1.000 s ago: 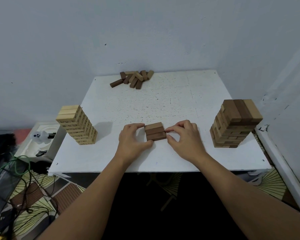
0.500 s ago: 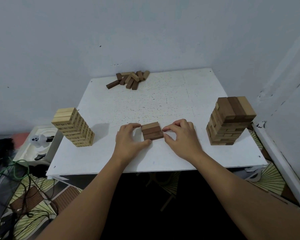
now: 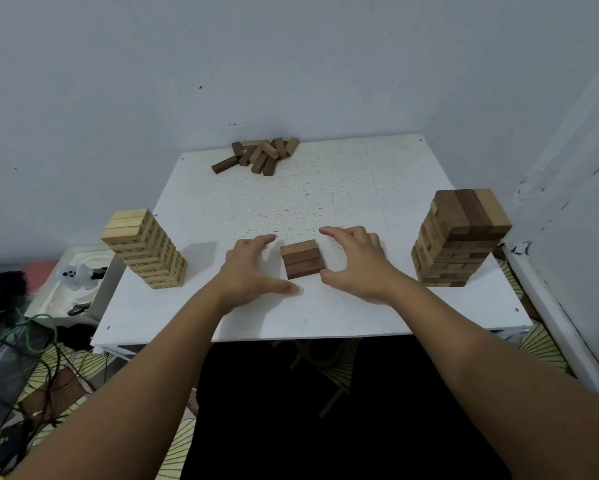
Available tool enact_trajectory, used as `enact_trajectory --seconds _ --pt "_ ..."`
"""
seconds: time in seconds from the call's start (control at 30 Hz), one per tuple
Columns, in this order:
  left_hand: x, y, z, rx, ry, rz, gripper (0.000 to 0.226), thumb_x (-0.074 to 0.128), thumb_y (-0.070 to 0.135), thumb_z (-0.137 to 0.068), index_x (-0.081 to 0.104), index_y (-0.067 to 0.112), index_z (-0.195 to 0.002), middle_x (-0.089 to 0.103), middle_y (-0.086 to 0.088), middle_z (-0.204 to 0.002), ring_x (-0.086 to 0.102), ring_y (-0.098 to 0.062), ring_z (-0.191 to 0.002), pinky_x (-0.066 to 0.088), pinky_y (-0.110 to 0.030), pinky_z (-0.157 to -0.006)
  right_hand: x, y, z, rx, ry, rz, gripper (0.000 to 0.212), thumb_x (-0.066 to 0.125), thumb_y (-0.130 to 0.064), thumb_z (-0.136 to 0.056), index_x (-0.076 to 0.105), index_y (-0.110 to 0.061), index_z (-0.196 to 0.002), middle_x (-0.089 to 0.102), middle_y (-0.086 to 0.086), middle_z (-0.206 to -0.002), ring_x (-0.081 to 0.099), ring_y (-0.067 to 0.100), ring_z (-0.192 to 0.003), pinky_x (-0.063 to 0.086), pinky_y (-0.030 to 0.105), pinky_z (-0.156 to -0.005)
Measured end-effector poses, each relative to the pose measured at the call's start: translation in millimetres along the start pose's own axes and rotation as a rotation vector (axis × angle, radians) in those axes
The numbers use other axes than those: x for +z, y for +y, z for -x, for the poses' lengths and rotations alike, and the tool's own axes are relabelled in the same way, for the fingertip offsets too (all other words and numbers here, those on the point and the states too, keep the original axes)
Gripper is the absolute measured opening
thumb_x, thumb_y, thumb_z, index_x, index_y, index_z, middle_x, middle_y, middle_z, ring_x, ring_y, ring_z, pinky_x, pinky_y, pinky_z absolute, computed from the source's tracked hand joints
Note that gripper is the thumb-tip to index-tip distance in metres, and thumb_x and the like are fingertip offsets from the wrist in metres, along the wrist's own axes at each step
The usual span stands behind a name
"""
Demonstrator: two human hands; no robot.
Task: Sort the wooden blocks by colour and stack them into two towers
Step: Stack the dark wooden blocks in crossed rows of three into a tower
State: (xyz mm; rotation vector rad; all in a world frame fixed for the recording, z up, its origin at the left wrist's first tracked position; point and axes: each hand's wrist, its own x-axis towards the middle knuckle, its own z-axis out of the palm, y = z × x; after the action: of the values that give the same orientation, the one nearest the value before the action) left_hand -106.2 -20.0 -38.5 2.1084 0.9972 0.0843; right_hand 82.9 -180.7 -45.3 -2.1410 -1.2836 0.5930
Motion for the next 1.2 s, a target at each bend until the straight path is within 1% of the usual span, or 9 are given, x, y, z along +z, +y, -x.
enact_trajectory --seconds 0.07,0.23,0.5,0.67,0.77,0.87,0.93,1.07,1.2 --pt "-4 1 -3 0.009 -0.021 -0.078 0.117 0.095 0.065 -0.048 0.042 0.047 -0.151 0.035 0.008 -0.143 0.03 -0.02 -0.143 0.032 -0.049 -0.12 -7 -3 -5 0.01 -0.081 0.011 0.088 0.071 -0.04 -0.081 0.024 -0.048 -0.155 0.03 -0.005 -0.143 0.02 0.021 -0.136 0.023 0.032 -0.11" --pt "-7 0 -9 -0.005 -0.027 -0.053 0.104 0.096 0.062 -0.049 0.053 0.049 -0.143 0.036 0.012 -0.136 0.029 -0.016 -0.14 0.032 -0.047 -0.12 -19 -10 -21 0.043 -0.259 0.183 0.106 0.077 -0.051 -0.076 0.01 -0.052 -0.158 0.021 -0.004 -0.151 0.015 0.024 -0.139 0.025 0.038 -0.108" --pt "-4 -8 -14 -0.004 -0.004 0.01 0.094 0.092 0.07 -0.042 0.062 0.055 -0.13 0.039 0.019 -0.127 0.033 -0.012 -0.134 0.034 -0.046 -0.118 -24 -12 -35 0.026 -0.312 0.263 0.087 0.077 -0.056 -0.076 0.029 -0.058 -0.149 0.023 -0.005 -0.144 0.018 0.023 -0.135 0.026 0.041 -0.107" --pt "-1 -7 -13 0.03 0.017 0.012 0.076 0.088 0.068 -0.047 0.064 0.06 -0.119 0.038 0.021 -0.124 0.034 -0.012 -0.132 0.036 -0.046 -0.116 -24 -12 -34 0.004 -0.285 0.265 0.071 0.074 -0.054 -0.079 0.039 -0.058 -0.14 0.025 -0.005 -0.141 0.02 0.023 -0.132 0.026 0.039 -0.105" --pt "0 -5 -10 0.053 0.035 -0.009 0.076 0.086 0.07 -0.047 0.062 0.061 -0.119 0.039 0.018 -0.124 0.034 -0.014 -0.133 0.035 -0.048 -0.117 -24 -16 -32 -0.02 -0.262 0.288 0.069 0.075 -0.054 -0.077 0.043 -0.055 -0.138 0.028 -0.006 -0.141 0.022 0.022 -0.132 0.024 0.037 -0.105" --pt "-5 -1 -5 0.09 0.06 0.012 0.078 0.085 0.071 -0.047 0.062 0.06 -0.121 0.04 0.018 -0.124 0.035 -0.014 -0.132 0.036 -0.047 -0.116 -28 -25 -28 -0.103 -0.163 0.337 0.066 0.077 -0.053 -0.075 0.051 -0.051 -0.135 0.031 -0.008 -0.141 0.025 0.023 -0.129 0.018 0.032 -0.101" --pt "-14 5 0 0.127 0.101 0.035 0.074 0.086 0.065 -0.053 0.063 0.057 -0.123 0.042 0.016 -0.123 0.035 -0.016 -0.13 0.037 -0.045 -0.114 -34 -35 -26 -0.167 -0.089 0.357 0.065 0.078 -0.05 -0.075 0.053 -0.047 -0.135 0.033 -0.008 -0.14 0.027 0.023 -0.127 0.017 0.032 -0.103" --pt "-40 25 11 0.199 0.19 0.038 0.063 0.092 0.041 -0.073 0.063 0.049 -0.129 0.044 0.006 -0.125 0.034 -0.017 -0.128 0.031 -0.035 -0.104 -53 -64 -26 -0.255 0.03 0.409 0.065 0.077 -0.049 -0.074 0.054 -0.041 -0.134 0.035 -0.006 -0.137 0.029 0.026 -0.124 0.019 0.037 -0.113" --pt "-55 48 19 0.271 0.23 0.02 0.06 0.09 0.039 -0.076 0.062 0.051 -0.128 0.046 0.009 -0.124 0.036 -0.018 -0.129 0.033 -0.032 -0.102 -84 -80 -18 -0.292 0.084 0.448 0.062 0.076 -0.051 -0.075 0.056 -0.04 -0.133 0.036 -0.005 -0.137 0.028 0.026 -0.124 0.015 0.039 -0.117"
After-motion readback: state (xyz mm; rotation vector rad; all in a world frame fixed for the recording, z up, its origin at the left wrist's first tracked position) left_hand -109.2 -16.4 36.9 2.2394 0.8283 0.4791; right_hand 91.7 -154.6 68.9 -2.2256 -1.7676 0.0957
